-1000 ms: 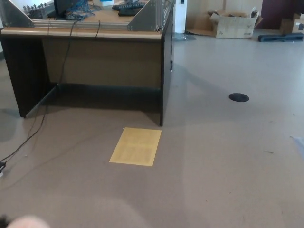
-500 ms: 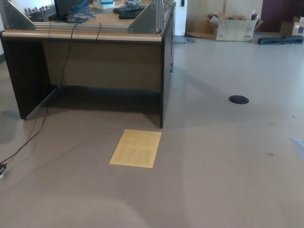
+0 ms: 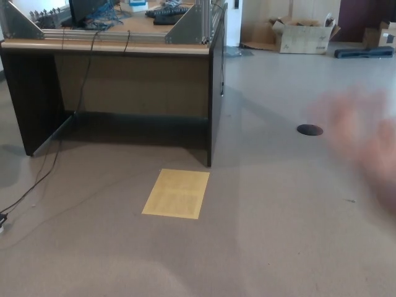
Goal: The robot extends its left hand to pick up an emotional support dumpling from the palm of a person and brings its hand down by its side. Then it extends its arm again to hand the dumpling back to the person.
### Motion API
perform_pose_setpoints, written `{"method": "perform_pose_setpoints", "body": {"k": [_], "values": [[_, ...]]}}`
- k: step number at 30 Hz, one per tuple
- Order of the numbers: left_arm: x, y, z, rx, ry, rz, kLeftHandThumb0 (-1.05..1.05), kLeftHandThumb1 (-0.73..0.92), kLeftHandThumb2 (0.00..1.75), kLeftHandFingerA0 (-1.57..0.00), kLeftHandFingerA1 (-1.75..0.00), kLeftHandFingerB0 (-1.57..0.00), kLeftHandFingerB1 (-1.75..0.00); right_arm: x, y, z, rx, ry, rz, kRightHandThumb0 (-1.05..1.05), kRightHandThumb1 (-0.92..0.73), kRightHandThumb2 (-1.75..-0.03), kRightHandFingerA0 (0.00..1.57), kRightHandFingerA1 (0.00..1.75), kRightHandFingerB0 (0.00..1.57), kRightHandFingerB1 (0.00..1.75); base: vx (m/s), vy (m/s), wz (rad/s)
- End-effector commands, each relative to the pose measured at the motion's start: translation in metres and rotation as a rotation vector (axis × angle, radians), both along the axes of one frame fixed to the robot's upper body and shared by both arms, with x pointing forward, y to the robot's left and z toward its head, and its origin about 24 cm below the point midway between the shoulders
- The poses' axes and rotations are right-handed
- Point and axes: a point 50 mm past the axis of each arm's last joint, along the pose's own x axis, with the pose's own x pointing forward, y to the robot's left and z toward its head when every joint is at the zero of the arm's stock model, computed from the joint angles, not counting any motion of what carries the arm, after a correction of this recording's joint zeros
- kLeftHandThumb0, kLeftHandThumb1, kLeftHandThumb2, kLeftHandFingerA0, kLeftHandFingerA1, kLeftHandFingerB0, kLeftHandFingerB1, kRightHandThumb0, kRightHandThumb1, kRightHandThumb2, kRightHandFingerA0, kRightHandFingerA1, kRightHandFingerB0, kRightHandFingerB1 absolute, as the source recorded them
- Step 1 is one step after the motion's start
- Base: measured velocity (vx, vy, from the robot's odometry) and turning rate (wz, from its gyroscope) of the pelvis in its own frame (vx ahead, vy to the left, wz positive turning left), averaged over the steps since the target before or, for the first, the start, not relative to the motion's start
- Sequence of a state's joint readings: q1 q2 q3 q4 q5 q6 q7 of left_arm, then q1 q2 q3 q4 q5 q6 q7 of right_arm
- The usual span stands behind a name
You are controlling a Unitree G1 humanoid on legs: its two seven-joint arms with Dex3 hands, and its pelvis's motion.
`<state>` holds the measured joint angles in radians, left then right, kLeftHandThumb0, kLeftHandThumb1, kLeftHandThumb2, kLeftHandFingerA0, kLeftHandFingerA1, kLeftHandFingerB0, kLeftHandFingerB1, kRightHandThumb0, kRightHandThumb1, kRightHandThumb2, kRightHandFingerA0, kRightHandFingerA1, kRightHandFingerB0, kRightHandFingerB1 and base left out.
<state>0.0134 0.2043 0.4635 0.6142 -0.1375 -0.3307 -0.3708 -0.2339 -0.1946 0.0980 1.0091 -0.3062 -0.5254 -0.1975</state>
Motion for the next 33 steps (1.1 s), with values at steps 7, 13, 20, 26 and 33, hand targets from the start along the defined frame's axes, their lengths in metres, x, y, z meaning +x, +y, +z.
{"method": "perform_pose_setpoints", "body": {"k": [7, 13, 20, 26, 33], "values": [[0.049, 0.004, 0.091, 0.09, -0.325, -0.054, -0.05, 0.76, 0.73, -0.91, -1.48, -0.87, -0.93, 0.005, -0.008, 0.006, -0.017, -0.021, -0.028, -0.28, -0.61, -0.58, 0.82, 0.54, 0.66, 0.47, 0.0, 0.0, 0.0], [0.074, -0.009, 0.164, 0.197, -0.501, -0.184, -0.05, 0.8, 0.71, -0.91, -1.47, -0.84, -0.96, 0.003, -0.011, 0.006, -0.013, -0.018, -0.027, -0.27, -0.61, -0.58, 0.81, 0.53, 0.67, 0.48, 0.0, 0.0, 0.0], [0.088, -0.06, 0.282, 0.428, -0.725, -0.503, -0.13, 0.76, 0.71, -0.9, -1.35, -0.87, -0.89, 0.006, -0.012, 0.009, -0.012, -0.023, -0.031, -0.28, -0.62, -0.59, 0.81, 0.52, 0.69, 0.48, 0.0, -0.002, 0.02], [0.085, -0.124, 0.35, 0.54, -0.887, -0.709, -0.11, 0.7, 0.74, -0.89, -1.33, -0.88, -0.94, 0.012, -0.011, 0.011, -0.017, -0.018, -0.036, -0.28, -0.62, -0.59, 0.85, 0.55, 0.68, 0.48, 0.0, 0.0, 0.0], [0.071, -0.19, 0.361, 0.722, -0.926, -0.944, -0.15, 0.72, 0.73, -0.87, -1.35, -0.87, -0.93, 0.014, -0.009, 0.014, -0.014, -0.033, -0.016, -0.28, -0.62, -0.58, 0.82, 0.54, 0.69, 0.48, 0.0, 0.0, 0.0]]}}
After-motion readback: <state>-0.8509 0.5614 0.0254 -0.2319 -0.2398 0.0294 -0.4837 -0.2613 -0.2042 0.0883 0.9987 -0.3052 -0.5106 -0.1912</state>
